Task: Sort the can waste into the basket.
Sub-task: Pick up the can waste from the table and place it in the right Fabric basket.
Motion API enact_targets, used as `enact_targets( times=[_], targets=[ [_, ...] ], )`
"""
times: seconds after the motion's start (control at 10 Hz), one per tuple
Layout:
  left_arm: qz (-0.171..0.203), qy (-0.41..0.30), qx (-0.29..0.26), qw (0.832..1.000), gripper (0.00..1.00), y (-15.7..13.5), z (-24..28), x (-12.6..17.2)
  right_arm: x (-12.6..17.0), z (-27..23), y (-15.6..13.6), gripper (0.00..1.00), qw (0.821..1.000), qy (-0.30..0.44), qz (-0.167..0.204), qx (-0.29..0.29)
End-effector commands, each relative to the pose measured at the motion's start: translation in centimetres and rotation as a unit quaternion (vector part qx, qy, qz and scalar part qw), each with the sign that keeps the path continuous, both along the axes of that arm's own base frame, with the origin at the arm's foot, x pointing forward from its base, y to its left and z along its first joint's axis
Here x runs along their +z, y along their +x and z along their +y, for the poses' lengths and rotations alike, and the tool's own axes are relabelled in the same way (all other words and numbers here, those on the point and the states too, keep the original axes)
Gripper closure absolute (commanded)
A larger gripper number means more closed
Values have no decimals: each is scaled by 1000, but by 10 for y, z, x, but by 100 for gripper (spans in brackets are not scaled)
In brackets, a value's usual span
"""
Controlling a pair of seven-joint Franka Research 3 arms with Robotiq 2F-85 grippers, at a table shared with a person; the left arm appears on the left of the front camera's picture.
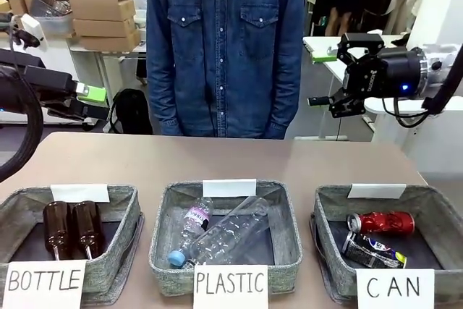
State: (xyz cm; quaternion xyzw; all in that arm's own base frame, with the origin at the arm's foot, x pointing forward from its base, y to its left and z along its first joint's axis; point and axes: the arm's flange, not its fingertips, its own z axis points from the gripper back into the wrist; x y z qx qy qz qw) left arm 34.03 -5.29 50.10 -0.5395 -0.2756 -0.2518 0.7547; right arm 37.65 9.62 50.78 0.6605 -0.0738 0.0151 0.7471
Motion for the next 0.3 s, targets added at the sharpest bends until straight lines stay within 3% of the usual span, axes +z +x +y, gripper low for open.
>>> enact_targets(
  times=[0.0,0.2],
  targets=[
    [5,-11,-1,1000,4,0,-1,3,-1,3,3,0,1000,6,-13,-8],
    [5,-11,-1,1000,4,0,-1,3,-1,3,3,0,1000,6,-13,-8]
  ],
)
